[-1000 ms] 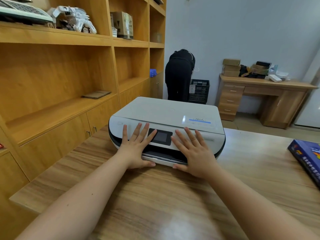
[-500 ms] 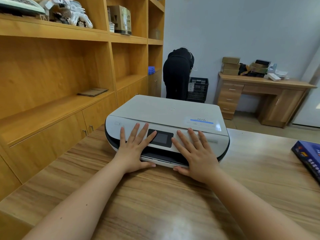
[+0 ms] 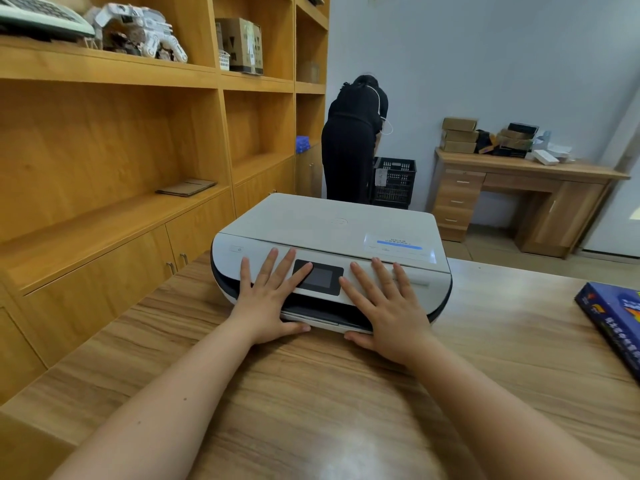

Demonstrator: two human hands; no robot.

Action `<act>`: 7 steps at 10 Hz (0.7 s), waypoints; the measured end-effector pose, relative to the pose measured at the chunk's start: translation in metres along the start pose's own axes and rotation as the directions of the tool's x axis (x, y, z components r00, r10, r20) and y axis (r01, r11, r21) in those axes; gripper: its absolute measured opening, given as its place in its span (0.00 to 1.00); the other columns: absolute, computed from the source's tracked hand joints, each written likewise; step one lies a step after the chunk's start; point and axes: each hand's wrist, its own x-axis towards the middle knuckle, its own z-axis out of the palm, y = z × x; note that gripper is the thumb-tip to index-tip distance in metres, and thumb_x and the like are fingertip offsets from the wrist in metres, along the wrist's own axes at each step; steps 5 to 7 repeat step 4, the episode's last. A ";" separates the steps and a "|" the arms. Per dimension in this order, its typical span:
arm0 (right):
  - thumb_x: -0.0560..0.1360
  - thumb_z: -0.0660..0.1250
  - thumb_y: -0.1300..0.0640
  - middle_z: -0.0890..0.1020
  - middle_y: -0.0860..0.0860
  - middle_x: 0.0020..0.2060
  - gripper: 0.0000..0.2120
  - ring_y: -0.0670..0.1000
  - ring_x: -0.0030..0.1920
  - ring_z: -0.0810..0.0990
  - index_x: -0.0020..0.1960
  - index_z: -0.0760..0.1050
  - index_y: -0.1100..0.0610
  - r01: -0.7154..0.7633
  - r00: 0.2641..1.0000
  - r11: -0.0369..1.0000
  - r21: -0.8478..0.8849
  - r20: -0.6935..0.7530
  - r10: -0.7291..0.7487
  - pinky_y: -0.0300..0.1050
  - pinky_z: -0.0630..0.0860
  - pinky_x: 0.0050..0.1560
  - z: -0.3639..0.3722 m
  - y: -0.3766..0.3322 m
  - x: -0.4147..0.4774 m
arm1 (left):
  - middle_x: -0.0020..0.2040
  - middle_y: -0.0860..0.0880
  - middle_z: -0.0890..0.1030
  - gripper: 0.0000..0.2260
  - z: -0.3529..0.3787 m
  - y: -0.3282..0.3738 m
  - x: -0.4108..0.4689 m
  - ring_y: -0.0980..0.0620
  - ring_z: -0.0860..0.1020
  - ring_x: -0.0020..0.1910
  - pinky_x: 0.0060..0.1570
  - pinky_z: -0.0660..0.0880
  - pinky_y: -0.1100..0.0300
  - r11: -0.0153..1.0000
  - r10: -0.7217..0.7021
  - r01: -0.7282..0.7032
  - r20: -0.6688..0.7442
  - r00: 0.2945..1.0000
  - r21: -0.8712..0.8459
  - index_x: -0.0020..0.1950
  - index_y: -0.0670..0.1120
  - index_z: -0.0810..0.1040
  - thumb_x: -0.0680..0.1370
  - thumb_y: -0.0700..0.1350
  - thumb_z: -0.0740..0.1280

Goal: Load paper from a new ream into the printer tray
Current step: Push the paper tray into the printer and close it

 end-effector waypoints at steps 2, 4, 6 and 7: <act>0.72 0.56 0.32 0.40 0.50 0.78 0.44 0.59 0.76 0.34 0.78 0.38 0.46 0.026 0.992 0.999 0.018 0.121 -0.028 0.64 0.37 0.73 -0.018 0.004 -0.002 | 0.73 0.54 0.22 0.52 -0.022 0.004 -0.007 0.48 0.24 0.72 0.69 0.35 0.31 0.999 -0.012 0.016 0.114 0.993 -0.036 0.71 0.64 0.24 0.66 0.76 0.60; 0.75 0.58 0.37 0.34 0.48 0.77 0.41 0.60 0.75 0.31 0.78 0.37 0.46 -0.014 0.999 0.999 0.041 0.051 0.012 0.62 0.36 0.74 -0.060 0.016 -0.014 | 0.79 0.51 0.33 0.44 -0.049 0.025 -0.018 0.46 0.37 0.78 0.74 0.46 0.39 0.917 -0.089 0.081 -0.002 0.996 -0.389 0.77 0.66 0.40 0.69 0.71 0.64; 0.75 0.58 0.37 0.34 0.48 0.77 0.41 0.60 0.75 0.31 0.78 0.37 0.46 -0.014 0.999 0.999 0.041 0.051 0.012 0.62 0.36 0.74 -0.060 0.016 -0.014 | 0.79 0.51 0.33 0.44 -0.049 0.025 -0.018 0.46 0.37 0.78 0.74 0.46 0.39 0.917 -0.089 0.081 -0.002 0.996 -0.389 0.77 0.66 0.40 0.69 0.71 0.64; 0.75 0.58 0.37 0.34 0.48 0.77 0.41 0.60 0.75 0.31 0.78 0.37 0.46 -0.014 0.999 0.999 0.041 0.051 0.012 0.62 0.36 0.74 -0.060 0.016 -0.014 | 0.79 0.51 0.33 0.44 -0.049 0.025 -0.018 0.46 0.37 0.78 0.74 0.46 0.39 0.917 -0.089 0.081 -0.002 0.996 -0.389 0.77 0.66 0.40 0.69 0.71 0.64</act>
